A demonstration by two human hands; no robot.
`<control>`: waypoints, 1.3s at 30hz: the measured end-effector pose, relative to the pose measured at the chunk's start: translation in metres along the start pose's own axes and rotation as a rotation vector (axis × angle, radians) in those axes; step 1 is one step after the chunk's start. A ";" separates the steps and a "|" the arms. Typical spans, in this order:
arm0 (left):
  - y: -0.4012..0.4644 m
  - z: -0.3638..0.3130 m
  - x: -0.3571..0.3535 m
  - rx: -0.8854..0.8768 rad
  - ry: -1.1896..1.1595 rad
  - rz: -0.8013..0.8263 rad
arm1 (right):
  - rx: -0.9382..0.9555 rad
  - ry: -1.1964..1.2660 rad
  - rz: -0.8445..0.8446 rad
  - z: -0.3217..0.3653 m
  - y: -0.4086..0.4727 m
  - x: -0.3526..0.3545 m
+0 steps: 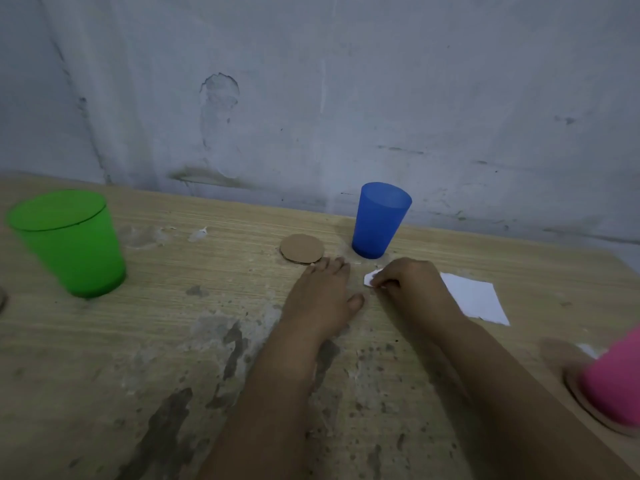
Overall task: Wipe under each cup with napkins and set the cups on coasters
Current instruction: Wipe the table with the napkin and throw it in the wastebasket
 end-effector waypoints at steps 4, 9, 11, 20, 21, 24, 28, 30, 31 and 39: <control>-0.002 0.000 0.001 0.003 -0.081 -0.025 | 0.009 -0.064 -0.021 0.014 0.020 -0.020; -0.008 -0.005 0.008 0.045 -0.234 -0.103 | 0.202 0.071 -0.049 0.024 -0.003 -0.009; -0.009 -0.005 0.010 0.042 -0.214 -0.074 | 0.249 0.088 -0.023 0.021 -0.015 0.001; -0.012 -0.005 0.014 -0.036 -0.877 -0.071 | -0.327 0.824 0.044 -0.004 -0.022 0.024; -0.011 -0.005 0.016 -0.056 -0.926 -0.086 | -0.354 1.018 0.036 -0.002 -0.022 0.023; -0.011 -0.007 0.017 -0.065 -0.999 -0.088 | -0.376 1.348 0.033 0.004 -0.023 0.019; -0.011 -0.007 0.017 -0.022 -1.083 -0.078 | -0.460 1.455 -0.006 0.004 -0.024 0.008; -0.010 -0.007 0.015 0.010 -1.116 -0.068 | -0.476 1.454 -0.048 0.000 -0.024 0.004; -0.009 -0.007 0.015 0.018 -1.127 -0.063 | -0.467 1.448 -0.066 -0.001 -0.023 0.003; -0.010 -0.007 0.013 -0.006 -1.101 -0.117 | -0.360 1.452 -0.113 0.003 -0.023 -0.002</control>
Point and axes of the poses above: each hand's wrist, its own y-axis towards the middle knuckle, its own x-axis out of the back of the hand, z = x × y, the point moved 1 cm from there along y, towards the middle knuckle, and after that the axes turned 1 degree about x, right-handed, at the moved point
